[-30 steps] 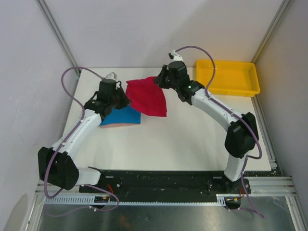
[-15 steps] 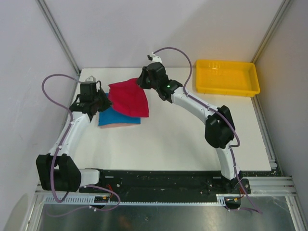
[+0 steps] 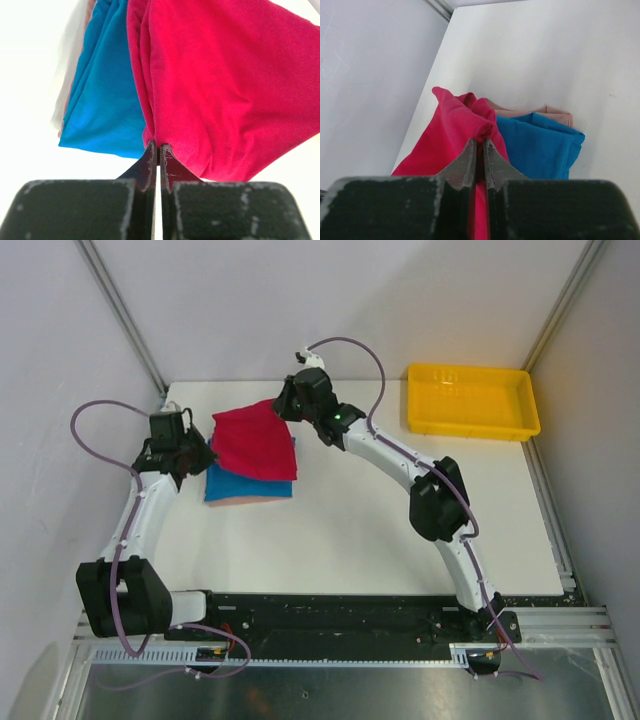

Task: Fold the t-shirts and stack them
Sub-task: Put the neatly folded tshirt into the corner of the board with both arms

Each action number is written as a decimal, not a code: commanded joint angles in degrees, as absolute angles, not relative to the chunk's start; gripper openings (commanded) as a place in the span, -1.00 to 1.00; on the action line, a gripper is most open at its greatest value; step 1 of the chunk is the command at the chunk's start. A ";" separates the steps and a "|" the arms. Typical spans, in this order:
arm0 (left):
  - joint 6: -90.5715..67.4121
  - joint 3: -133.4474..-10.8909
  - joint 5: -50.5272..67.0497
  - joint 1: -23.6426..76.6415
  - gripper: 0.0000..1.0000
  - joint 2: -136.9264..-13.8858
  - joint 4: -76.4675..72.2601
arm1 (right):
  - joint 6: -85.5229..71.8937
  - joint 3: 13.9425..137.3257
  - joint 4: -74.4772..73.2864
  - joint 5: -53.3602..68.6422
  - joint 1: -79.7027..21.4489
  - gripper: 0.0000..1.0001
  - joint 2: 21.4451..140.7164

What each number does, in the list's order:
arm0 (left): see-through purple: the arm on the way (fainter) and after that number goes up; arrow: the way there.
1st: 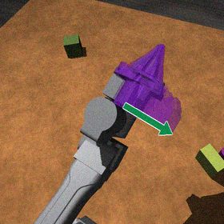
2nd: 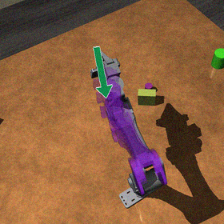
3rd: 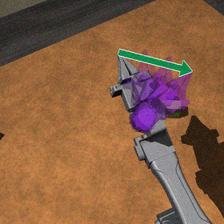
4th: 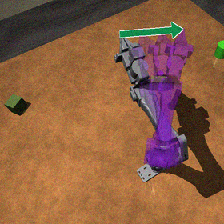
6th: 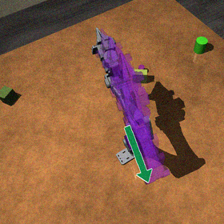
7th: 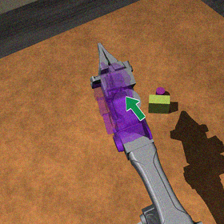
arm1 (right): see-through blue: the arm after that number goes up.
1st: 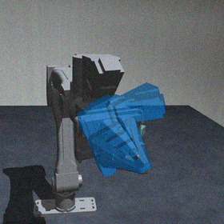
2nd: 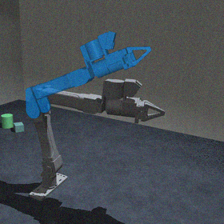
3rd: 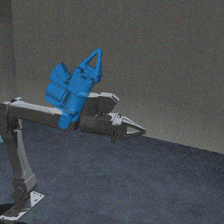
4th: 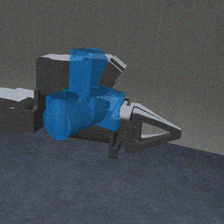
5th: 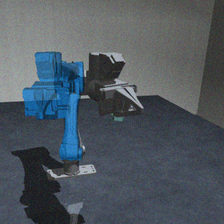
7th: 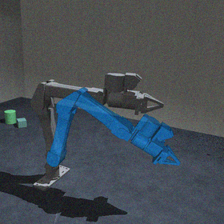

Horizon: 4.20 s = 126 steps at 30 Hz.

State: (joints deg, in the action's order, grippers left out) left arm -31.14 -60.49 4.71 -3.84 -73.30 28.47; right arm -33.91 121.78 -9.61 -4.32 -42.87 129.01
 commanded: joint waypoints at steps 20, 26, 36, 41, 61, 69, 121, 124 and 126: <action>-30.04 -54.73 -0.10 -11.25 0.21 -73.47 27.87 | -36.35 133.39 -16.68 4.16 -38.37 0.48 138.18; -29.71 -57.29 -1.40 -11.88 0.41 -70.96 27.74 | -38.30 127.64 -20.47 7.90 -31.86 0.55 133.90; -24.47 -69.64 0.31 6.87 0.35 -81.86 26.73 | -38.91 110.59 -19.98 7.10 -27.74 0.52 122.51; -20.50 -81.31 2.57 16.07 0.38 -95.57 26.76 | -40.61 96.39 -16.23 8.00 -23.76 0.52 114.47; -25.49 -95.12 -5.21 21.47 0.37 -122.64 26.81 | -38.28 80.80 -17.34 6.92 -18.50 0.50 103.96; -27.50 -83.52 -12.06 19.37 0.38 -117.04 26.75 | -38.39 80.09 -17.00 6.69 -20.32 0.50 104.31; -17.02 -73.35 6.38 17.81 0.74 -92.41 25.49 | -34.70 73.58 -21.03 3.21 -24.90 0.54 93.09; -17.59 -70.41 4.77 22.64 0.96 -87.77 25.26 | -34.02 71.85 -22.16 1.52 -25.62 0.60 89.17; -18.63 -68.40 3.96 24.95 0.98 -85.27 24.90 | -34.15 69.95 -22.11 0.49 -26.20 0.66 85.92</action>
